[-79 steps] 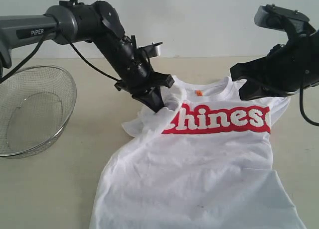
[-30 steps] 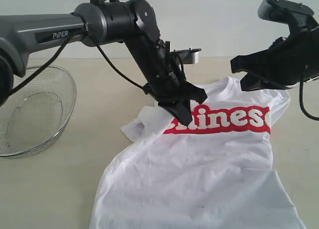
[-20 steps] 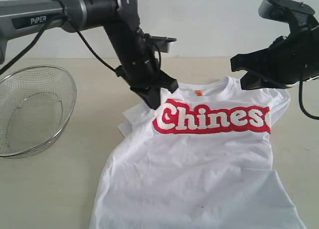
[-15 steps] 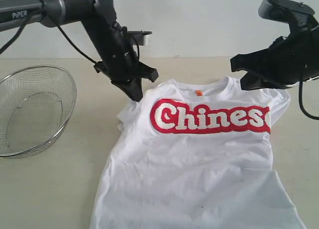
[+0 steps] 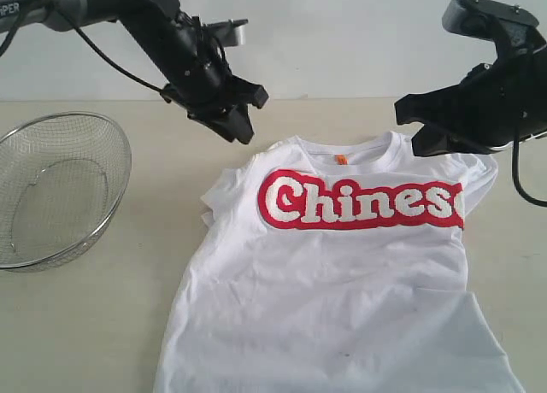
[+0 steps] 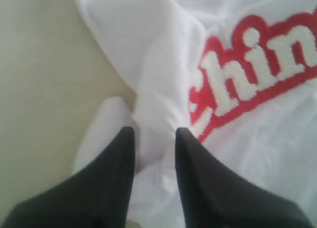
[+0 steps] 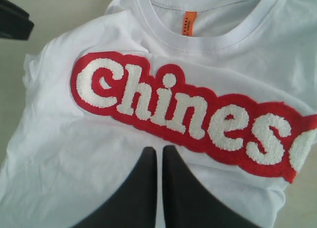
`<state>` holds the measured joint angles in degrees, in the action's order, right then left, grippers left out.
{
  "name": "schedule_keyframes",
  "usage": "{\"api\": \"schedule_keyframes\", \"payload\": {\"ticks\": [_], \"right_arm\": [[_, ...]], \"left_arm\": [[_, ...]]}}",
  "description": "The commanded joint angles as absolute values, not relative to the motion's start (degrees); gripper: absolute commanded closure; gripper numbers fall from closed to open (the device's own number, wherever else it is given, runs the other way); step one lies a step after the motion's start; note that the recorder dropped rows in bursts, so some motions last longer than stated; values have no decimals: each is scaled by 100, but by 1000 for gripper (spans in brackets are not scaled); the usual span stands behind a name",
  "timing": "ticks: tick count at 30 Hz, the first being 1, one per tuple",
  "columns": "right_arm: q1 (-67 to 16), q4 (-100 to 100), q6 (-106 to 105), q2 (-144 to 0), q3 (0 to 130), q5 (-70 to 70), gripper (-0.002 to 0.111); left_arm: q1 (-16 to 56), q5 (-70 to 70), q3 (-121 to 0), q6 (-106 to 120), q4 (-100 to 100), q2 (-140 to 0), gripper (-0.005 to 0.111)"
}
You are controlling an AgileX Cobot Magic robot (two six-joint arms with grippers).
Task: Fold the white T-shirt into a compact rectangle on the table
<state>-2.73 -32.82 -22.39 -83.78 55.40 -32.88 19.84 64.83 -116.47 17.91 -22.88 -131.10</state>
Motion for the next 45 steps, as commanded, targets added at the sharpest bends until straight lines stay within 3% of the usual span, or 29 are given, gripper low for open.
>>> {"api": "schedule_keyframes", "payload": {"ticks": [1, 3, 7, 17, 34, 45], "right_arm": [[-228, -3272, -2284, -8314, 5540, -3323, 108], [-228, -3272, -2284, -8314, 5540, -3323, 108], [-228, -3284, -2284, -8314, 5540, -3333, 108], [-228, -3284, -2284, -8314, 5540, -3357, 108], [-228, -3373, -2242, -8292, 5540, -3120, 108], [-228, -3373, -2242, -8292, 5540, -3169, 108]], "left_arm": [[1842, 5971, -11695, 1275, -1740, -12970, 79], [1842, 5988, -11695, 1111, -1470, -13084, 82], [1951, 6179, -11695, 1111, -880, -13318, 102], [2355, 6567, -11695, 1111, -1009, -13547, 102], [3685, 6653, -11695, 1111, -1161, -13667, 102], [3721, 6383, -11661, 1111, -1241, -14361, 102]]}}
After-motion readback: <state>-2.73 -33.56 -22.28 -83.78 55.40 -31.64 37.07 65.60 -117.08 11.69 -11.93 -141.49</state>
